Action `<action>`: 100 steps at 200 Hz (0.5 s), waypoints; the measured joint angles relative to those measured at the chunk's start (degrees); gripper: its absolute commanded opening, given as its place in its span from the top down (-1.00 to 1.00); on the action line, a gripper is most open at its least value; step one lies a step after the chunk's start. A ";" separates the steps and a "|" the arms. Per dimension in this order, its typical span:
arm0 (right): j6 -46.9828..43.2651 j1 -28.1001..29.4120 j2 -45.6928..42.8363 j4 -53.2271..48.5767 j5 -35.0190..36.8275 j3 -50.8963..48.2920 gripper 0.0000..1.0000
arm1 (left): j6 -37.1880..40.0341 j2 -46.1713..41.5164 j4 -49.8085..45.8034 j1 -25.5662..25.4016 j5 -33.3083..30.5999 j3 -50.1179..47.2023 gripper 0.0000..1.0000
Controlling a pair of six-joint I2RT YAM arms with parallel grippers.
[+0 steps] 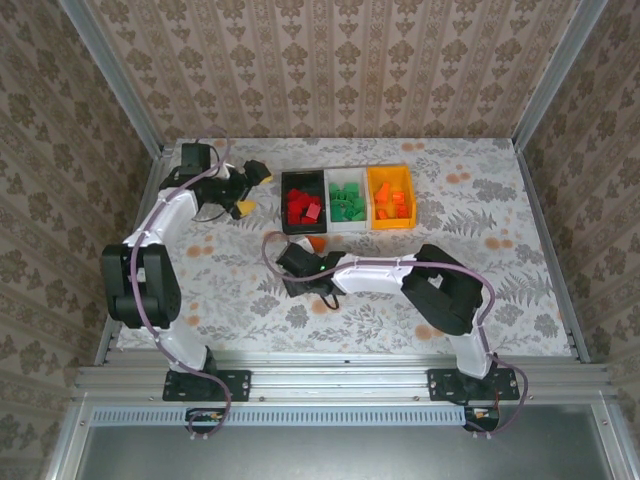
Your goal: Sort the legos into containers by color
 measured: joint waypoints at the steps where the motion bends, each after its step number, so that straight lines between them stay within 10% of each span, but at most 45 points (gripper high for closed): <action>1: 0.11 -0.02 0.04 0.00 -0.02 0.02 -0.14 | 0.00 0.00 0.00 0.00 0.00 0.00 -0.98; 39: 0.04 -1.14 0.90 -0.13 -0.46 0.70 0.32 | -0.02 0.00 0.00 0.00 0.02 0.00 -0.98; 100: -0.94 -1.79 -3.91 -0.44 1.03 -0.44 0.41 | -0.26 0.00 0.20 -0.04 0.24 0.00 -0.98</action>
